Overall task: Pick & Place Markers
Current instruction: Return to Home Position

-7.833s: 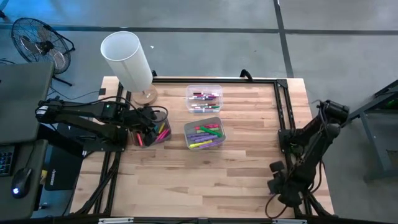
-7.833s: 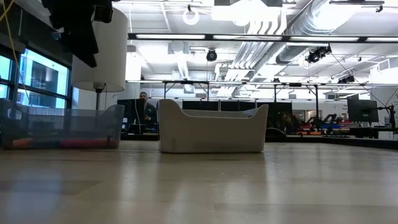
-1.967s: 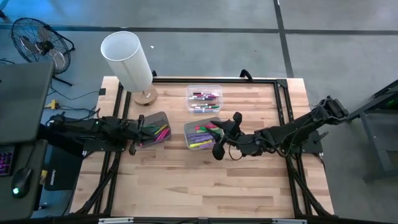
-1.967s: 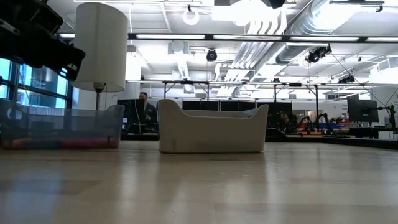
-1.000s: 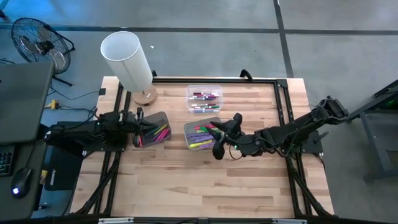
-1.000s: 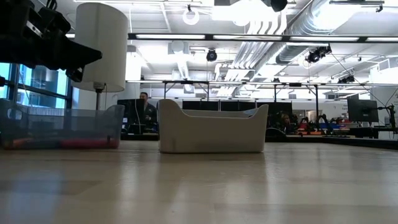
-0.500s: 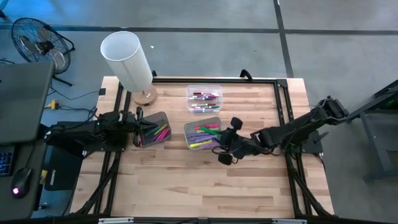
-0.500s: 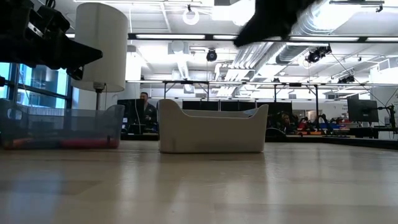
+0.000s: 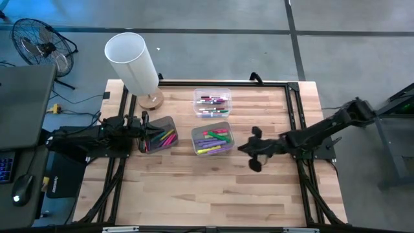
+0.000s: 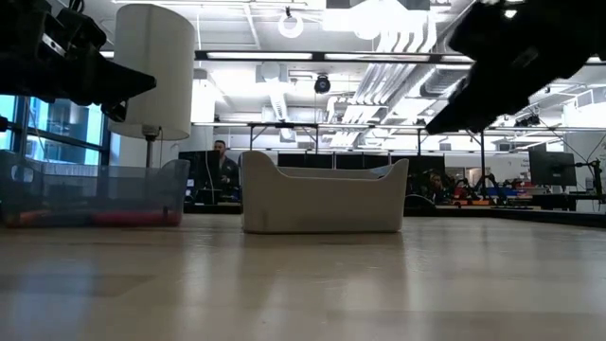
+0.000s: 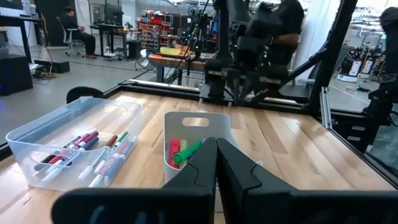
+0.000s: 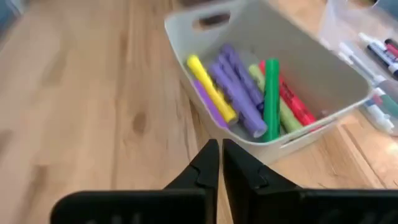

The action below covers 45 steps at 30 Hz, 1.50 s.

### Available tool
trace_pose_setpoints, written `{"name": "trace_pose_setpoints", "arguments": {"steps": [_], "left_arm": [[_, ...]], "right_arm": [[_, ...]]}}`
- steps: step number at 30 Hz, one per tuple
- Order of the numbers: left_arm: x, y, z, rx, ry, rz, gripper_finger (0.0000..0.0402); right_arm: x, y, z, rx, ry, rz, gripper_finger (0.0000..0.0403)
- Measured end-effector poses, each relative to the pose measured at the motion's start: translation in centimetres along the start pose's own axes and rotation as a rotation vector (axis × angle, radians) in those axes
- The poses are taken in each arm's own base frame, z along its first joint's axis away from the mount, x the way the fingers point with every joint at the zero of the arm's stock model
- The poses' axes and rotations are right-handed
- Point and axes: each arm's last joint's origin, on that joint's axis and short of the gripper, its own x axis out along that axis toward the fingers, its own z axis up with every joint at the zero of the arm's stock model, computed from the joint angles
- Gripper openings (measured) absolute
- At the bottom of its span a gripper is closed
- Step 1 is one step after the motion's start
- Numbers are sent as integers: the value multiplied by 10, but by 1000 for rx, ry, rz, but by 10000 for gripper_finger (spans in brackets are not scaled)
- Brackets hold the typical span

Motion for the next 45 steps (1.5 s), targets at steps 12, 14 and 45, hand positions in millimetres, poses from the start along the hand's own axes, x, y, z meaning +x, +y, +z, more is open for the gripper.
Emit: {"name": "trace_pose_setpoints", "arguments": {"steps": [12, 14, 45], "left_arm": [[0, 0, 0, 0, 0, -1, 1], [0, 0, 0, -1, 0, -1, 1], [0, 0, 0, -1, 2, 0, 1]], "right_arm": [[-63, -51, -43, 196, -291, 137, 1], [-70, -55, -48, 209, -347, 161, 1], [-89, -73, -62, 26, -571, 168, 0]]}}
